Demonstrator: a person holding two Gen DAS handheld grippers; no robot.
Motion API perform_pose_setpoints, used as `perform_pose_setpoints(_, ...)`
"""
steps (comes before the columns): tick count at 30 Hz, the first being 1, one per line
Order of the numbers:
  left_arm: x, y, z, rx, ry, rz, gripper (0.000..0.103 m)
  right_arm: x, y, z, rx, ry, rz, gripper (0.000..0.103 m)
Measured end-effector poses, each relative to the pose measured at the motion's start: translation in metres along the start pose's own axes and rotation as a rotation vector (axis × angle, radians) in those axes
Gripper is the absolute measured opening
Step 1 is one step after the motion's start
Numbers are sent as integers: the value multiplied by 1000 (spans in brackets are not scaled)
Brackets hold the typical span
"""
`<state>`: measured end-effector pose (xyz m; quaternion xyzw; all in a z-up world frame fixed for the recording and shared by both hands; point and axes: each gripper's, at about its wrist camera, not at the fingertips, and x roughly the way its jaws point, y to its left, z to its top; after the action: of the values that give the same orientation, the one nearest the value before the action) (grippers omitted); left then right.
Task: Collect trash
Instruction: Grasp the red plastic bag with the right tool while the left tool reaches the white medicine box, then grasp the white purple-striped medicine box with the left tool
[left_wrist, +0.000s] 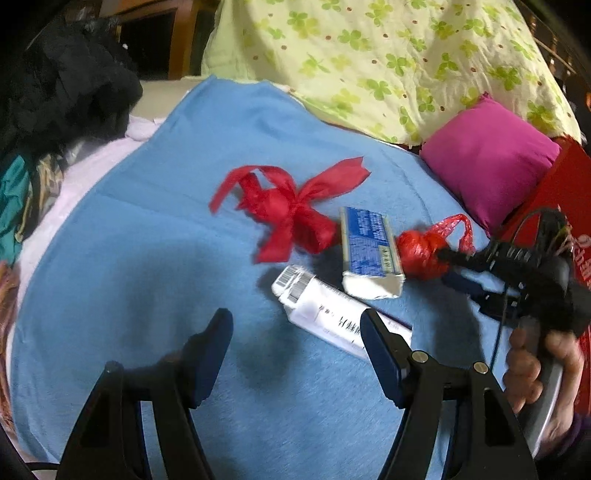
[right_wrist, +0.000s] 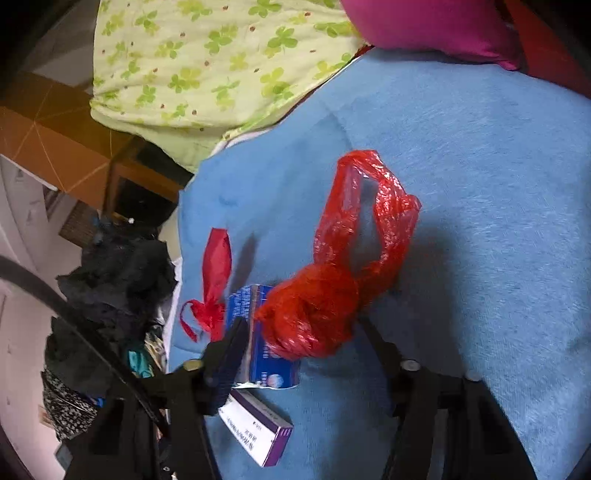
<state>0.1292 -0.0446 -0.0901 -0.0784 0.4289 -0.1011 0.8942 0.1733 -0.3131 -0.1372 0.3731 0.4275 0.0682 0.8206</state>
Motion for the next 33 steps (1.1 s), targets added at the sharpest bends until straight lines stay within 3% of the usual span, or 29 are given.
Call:
perform_pose_setpoints(3, 12, -11, 3, -12, 32, 8, 72, 6, -1, -1, -11, 20, -16, 37)
perform_pose_setpoints(10, 39, -46, 2, -26, 97, 56, 73, -22, 1, 4, -50, -70, -35, 33)
perform_pose_setpoints(15, 55, -56, 0, -83, 126, 113, 75, -46, 9, 4, -118, -138, -41, 33)
perform_pose_setpoints(19, 63, -55, -6, -146, 131, 106, 79, -59, 11, 2, -166, -165, -59, 33)
perform_pose_setpoints(27, 51, -41, -16, -88, 117, 94, 78, -69, 13, -4, -237, -174, -79, 33)
perform_pose_setpoints(33, 31, -19, -23, 12, 194, 85, 78, -73, 12, -6, -246, -174, -74, 33)
